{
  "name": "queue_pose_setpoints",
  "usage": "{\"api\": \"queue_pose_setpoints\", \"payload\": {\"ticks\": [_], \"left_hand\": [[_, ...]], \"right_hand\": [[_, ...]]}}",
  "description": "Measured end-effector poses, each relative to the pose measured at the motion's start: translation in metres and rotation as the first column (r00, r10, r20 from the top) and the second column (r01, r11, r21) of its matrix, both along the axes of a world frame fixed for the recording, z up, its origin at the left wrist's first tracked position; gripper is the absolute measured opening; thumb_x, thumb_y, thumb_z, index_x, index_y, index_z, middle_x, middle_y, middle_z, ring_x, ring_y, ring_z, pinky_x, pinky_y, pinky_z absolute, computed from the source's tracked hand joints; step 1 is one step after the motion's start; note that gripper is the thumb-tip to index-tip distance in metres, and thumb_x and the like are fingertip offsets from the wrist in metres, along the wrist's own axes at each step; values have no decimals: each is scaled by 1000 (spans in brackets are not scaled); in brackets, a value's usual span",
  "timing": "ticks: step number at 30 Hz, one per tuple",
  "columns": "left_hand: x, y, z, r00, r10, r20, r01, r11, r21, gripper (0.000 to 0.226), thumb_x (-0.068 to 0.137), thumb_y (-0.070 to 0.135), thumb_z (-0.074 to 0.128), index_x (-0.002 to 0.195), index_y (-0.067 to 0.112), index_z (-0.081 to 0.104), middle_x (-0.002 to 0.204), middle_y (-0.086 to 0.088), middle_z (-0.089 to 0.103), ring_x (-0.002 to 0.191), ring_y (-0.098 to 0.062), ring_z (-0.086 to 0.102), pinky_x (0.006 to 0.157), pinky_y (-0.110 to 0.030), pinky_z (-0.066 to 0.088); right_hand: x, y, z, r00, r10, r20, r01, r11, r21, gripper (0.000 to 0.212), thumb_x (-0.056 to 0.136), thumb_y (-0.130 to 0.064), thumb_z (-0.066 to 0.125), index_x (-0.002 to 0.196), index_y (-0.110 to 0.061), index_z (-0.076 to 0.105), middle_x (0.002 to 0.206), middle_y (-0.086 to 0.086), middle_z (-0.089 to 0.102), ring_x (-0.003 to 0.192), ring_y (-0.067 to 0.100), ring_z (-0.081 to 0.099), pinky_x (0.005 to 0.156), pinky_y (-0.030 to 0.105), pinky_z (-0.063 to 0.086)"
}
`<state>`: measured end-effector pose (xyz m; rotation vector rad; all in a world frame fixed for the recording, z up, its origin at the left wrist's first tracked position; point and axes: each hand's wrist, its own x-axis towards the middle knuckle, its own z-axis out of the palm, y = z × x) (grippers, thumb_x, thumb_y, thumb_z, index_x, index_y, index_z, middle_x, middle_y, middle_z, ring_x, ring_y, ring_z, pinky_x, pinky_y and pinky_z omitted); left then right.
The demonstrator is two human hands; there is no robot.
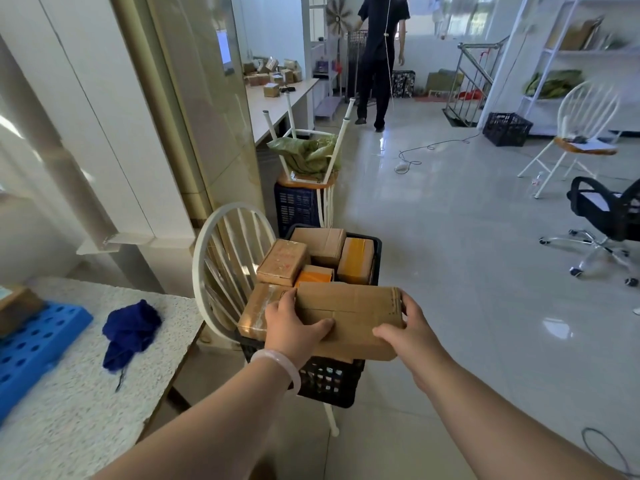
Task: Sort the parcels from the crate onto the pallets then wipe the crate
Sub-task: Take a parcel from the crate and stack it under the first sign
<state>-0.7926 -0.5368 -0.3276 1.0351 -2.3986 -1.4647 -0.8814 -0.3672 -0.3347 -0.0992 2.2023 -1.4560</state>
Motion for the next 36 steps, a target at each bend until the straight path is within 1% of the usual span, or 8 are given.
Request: {"api": "queue_pose_setpoints", "payload": {"ticks": [4, 10, 14, 18, 21, 27, 32, 36], "left_hand": [[3, 0, -4, 998, 22, -63, -20, 999, 36, 88, 76, 27, 83, 145, 26, 29, 143, 1, 39, 131, -20, 42, 110, -43, 43], [8, -1, -4, 998, -13, -61, 14, 1000, 13, 95, 76, 25, 83, 150, 31, 25, 148, 5, 30, 133, -19, 37, 106, -43, 44], [8, 0, -1, 994, -29, -105, 29, 1000, 0, 58, 81, 33, 78, 126, 34, 43, 136, 6, 33, 118, -13, 39, 98, -36, 46], [4, 0, 0, 989, 67, -133, -60, 997, 54, 32, 88, 42, 69, 111, 30, 50, 129, 6, 35, 114, -15, 42, 90, -30, 43], [1, -1, -2, 980, 142, -141, -130, 987, 92, 21, 92, 42, 63, 104, 27, 52, 128, 0, 42, 110, -15, 46, 95, -35, 45], [2, -6, 2, 974, 178, -143, -142, 963, 231, 59, 94, 35, 63, 147, 33, 38, 146, 2, 46, 128, -19, 49, 106, -45, 47], [3, -13, 11, 975, 136, -178, -104, 978, 179, 51, 97, 28, 60, 145, 35, 43, 138, 6, 50, 116, -10, 50, 98, -30, 48], [0, -16, 14, 972, 115, -206, -88, 987, 136, 50, 94, 30, 64, 140, 39, 47, 137, 7, 51, 121, -13, 52, 103, -39, 49]], "right_hand": [[0, -2, -2, 998, 11, -57, -9, 1000, 30, 93, 81, -23, 79, 153, -34, 21, 145, -1, 33, 125, 23, 44, 96, 41, 50], [1, -6, 0, 994, -80, -71, 81, 997, 10, 54, 89, -47, 67, 131, -36, 36, 128, 0, 40, 111, 20, 46, 70, 30, 44], [1, -12, -3, 990, -142, -13, 142, 990, -5, 34, 96, -57, 48, 119, -34, 40, 118, 2, 49, 102, 20, 52, 74, 35, 48], [1, -15, -3, 982, -183, -45, 181, 982, -57, 45, 100, -48, 46, 141, -30, 37, 129, 1, 49, 106, 18, 52, 76, 34, 48], [1, -17, -1, 988, -143, -53, 140, 989, -54, 51, 102, -41, 48, 149, -32, 31, 138, 0, 44, 101, 13, 47, 65, 27, 42], [2, -18, -6, 990, -132, -48, 129, 990, -63, 61, 98, -34, 57, 152, -35, 27, 146, -1, 42, 112, 16, 49, 77, 33, 49], [0, -24, -2, 993, -113, -30, 111, 993, -51, 62, 96, -38, 59, 151, -29, 33, 138, -1, 52, 114, 18, 54, 80, 34, 51], [-1, -25, 5, 996, -77, -45, 72, 994, -87, 61, 97, -39, 58, 150, -37, 28, 133, -5, 48, 108, 13, 49, 76, 31, 48]]}}
